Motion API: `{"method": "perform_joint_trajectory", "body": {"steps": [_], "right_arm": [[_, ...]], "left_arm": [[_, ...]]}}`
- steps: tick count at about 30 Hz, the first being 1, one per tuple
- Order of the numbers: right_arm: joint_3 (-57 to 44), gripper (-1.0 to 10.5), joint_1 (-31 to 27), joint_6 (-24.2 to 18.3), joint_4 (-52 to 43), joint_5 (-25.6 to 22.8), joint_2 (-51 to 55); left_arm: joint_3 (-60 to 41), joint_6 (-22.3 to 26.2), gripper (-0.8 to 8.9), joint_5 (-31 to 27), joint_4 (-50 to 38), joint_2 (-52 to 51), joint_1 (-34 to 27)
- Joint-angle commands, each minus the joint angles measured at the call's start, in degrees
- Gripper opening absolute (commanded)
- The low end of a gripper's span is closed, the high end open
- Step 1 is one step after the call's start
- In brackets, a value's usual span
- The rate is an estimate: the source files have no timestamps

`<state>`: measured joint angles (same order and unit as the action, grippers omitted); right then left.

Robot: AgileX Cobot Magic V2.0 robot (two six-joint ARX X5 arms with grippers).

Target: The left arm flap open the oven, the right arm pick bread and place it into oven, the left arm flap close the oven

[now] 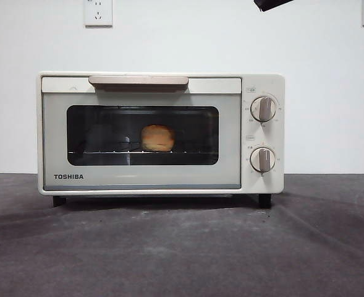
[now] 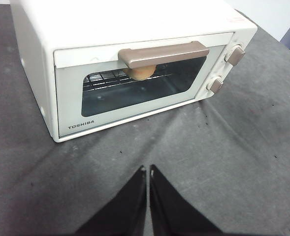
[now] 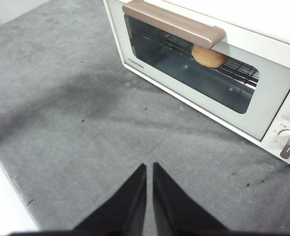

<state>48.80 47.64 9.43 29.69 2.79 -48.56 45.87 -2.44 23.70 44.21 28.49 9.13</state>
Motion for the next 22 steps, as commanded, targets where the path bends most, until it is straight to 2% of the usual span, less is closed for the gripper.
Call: {"method": "perform_joint_trajectory", "body": {"steps": [1, 20, 22], "right_arm": [[0.52, 0.1, 0.61, 0.37, -0.55, -0.22, -0.42], [0.52, 0.1, 0.61, 0.37, -0.55, -0.22, -0.39], [0.52, 0.1, 0.61, 0.37, -0.55, -0.22, -0.39]], "left_arm": [[0.79, 0.48, 0.16, -0.26, -0.46, 0.24, 0.11], [0.79, 0.48, 0.16, -0.26, -0.46, 0.24, 0.11], [0.79, 3.34, 0.16, -0.35, -0.52, -0.22, 0.09]]}}
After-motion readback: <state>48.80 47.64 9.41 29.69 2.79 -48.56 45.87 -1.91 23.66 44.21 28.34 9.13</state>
